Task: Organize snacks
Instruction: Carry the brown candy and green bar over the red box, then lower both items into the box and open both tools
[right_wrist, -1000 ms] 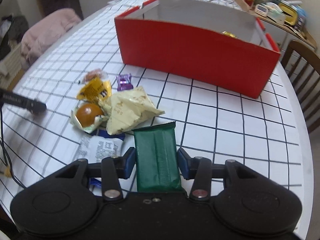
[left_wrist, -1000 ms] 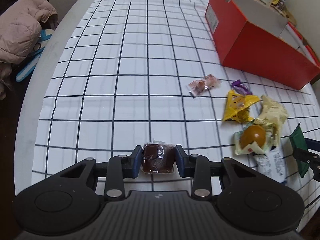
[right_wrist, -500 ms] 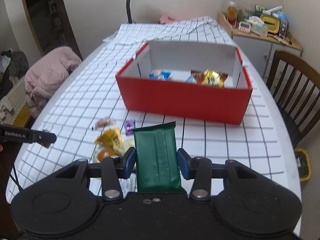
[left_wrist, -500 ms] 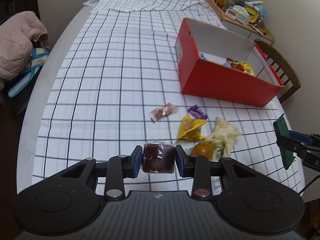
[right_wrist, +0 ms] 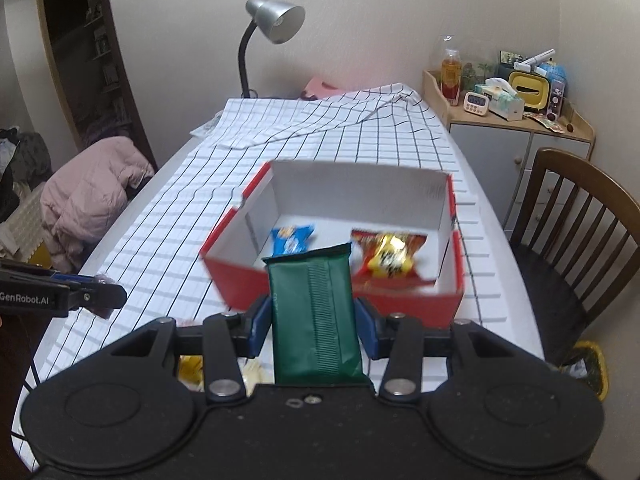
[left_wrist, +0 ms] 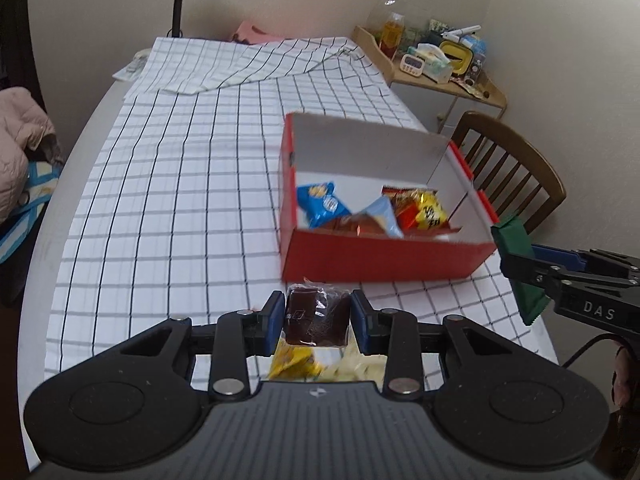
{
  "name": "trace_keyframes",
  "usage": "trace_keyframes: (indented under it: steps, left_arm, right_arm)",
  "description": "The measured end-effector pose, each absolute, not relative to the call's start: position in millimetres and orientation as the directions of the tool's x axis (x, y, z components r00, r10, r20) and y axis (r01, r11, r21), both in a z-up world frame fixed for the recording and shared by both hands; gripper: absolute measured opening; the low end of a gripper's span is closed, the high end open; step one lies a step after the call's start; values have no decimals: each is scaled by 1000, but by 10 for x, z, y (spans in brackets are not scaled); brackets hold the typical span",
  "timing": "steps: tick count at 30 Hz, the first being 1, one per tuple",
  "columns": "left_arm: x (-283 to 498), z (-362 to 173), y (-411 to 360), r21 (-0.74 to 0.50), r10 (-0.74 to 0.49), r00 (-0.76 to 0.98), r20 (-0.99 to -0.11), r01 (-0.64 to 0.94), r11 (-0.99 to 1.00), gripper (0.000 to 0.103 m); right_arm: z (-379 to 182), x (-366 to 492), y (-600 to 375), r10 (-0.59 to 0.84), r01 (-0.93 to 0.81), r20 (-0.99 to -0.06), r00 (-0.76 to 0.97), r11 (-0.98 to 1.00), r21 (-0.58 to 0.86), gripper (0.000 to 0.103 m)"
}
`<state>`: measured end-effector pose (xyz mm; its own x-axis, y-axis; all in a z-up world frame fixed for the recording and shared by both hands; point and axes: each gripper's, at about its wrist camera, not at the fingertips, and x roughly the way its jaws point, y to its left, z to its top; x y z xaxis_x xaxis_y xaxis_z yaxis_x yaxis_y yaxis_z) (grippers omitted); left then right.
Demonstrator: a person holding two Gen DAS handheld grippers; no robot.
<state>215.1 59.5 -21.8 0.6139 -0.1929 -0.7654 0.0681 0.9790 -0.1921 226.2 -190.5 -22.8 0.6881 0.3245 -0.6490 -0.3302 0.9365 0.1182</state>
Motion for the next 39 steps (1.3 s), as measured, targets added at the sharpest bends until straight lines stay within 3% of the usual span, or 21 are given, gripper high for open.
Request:
trace_keyframes:
  steps: [14,27,39]
  left_arm:
    - [3194,-115,166,-153,-130,598,-791,12,988,34]
    - [3867,-551,-47,-87,-67,515,-854,-15,996,34]
    - [4170,-932,-189,-18,-25,445,-895,18,1000,34]
  right_arm:
    - [-262,3241,-2123,309,-296,-679,666,945,140,45]
    - [-625,3814,-2018,303,-314,-743,597,940,132,45]
    - [-995,3861,-1619,331,-447,-807,490,890,94,44]
